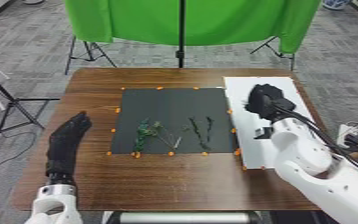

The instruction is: Arrange flowers

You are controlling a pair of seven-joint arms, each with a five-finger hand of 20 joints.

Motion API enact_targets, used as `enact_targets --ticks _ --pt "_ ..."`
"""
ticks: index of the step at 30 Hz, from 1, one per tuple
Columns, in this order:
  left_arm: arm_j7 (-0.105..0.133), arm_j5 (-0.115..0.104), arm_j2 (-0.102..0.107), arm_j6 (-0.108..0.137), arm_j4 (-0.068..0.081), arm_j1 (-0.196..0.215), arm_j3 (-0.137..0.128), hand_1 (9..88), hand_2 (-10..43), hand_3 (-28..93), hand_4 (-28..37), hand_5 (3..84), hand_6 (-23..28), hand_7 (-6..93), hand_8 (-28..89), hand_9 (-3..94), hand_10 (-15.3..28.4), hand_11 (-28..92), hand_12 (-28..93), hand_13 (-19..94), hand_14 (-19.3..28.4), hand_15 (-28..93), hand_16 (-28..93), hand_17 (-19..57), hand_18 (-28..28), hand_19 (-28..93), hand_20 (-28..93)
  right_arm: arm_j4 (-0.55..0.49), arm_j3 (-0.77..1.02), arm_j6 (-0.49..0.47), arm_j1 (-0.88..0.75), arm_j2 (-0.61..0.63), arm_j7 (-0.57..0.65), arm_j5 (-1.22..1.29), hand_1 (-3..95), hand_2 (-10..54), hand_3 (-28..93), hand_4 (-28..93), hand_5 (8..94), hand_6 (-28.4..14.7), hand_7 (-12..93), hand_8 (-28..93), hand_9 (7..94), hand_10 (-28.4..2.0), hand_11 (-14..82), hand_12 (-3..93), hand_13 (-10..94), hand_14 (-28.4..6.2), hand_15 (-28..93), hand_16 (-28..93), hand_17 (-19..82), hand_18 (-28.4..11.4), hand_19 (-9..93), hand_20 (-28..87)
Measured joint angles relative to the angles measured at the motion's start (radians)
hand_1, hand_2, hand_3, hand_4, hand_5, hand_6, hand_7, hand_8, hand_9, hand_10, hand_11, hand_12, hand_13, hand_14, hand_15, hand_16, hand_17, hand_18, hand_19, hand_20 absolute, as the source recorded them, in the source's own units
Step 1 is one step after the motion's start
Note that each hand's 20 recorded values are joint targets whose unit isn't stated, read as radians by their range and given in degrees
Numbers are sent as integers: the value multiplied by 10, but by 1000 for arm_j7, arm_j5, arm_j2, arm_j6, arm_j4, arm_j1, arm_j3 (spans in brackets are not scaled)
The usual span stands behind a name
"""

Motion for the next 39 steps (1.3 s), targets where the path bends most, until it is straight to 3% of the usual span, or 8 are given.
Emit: enact_targets --ticks 3,6,8,13,17,22,30,39 --pt "15 -40 -3 37 -6 12 -15 172 103 619 -282 429 71 71 -48 371 135 166 127 257 159 207 10 29 124 83 174 27 -152 0 159 -32 -86 78 598 -95 566 -138 830 7 204 110 937 -81 105 425 915 -15 664 348 679 -124 932 673" --pt "17 -95 -3 44 -9 20 -23 191 166 550 -282 434 75 67 -48 378 138 168 126 257 162 217 8 28 122 86 174 102 -289 0 305 -112 -178 119 593 -95 569 -140 827 10 207 108 937 -80 105 424 914 -15 666 348 679 -124 932 675" --pt "16 -109 -2 51 -9 20 -22 207 205 509 -283 439 77 67 -49 383 139 170 124 258 162 221 5 28 121 87 174 163 -375 -2 392 -182 -218 124 593 -95 572 -146 826 10 210 106 937 -80 105 425 913 -15 668 348 678 -124 932 677" --pt "6 -110 3 77 -8 6 1 186 202 546 -283 439 77 69 -50 385 138 176 122 257 164 232 -1 27 119 92 174 251 -515 -51 530 -362 -234 133 588 -95 578 -152 818 13 215 103 935 -78 101 429 910 -16 671 349 677 -124 932 679" --pt "-3 -107 7 77 -8 -11 16 181 181 561 -283 438 79 69 -49 382 138 177 123 256 165 236 -2 25 120 96 173 263 -542 -126 561 -486 -231 135 586 -95 580 -154 816 13 220 102 933 -79 106 434 906 -17 672 350 674 -124 932 682" --pt "-9 -105 9 74 -9 -21 30 191 174 556 -283 436 80 67 -46 380 139 178 125 257 166 239 -3 22 121 99 172 297 -584 -147 563 -599 -232 131 576 -95 586 -156 814 16 220 98 928 -81 113 440 904 -17 673 350 672 -125 932 682" --pt "-12 -103 12 65 -9 -27 39 190 170 561 -283 436 80 69 -45 379 141 182 128 257 167 242 -3 21 121 99 171 367 -624 -177 543 -657 -226 92 565 -95 590 -160 810 18 218 87 917 -86 142 431 900 -19 673 350 668 -126 932 681" --pt "-14 -103 13 60 -9 -28 41 180 153 579 -283 437 81 71 -45 378 141 182 131 259 169 247 -2 20 122 100 171 404 -618 -224 530 -652 -205 65 499 -95 581 -140 749 12 188 65 859 -106 238 348 885 -25 670 354 650 -130 932 669"
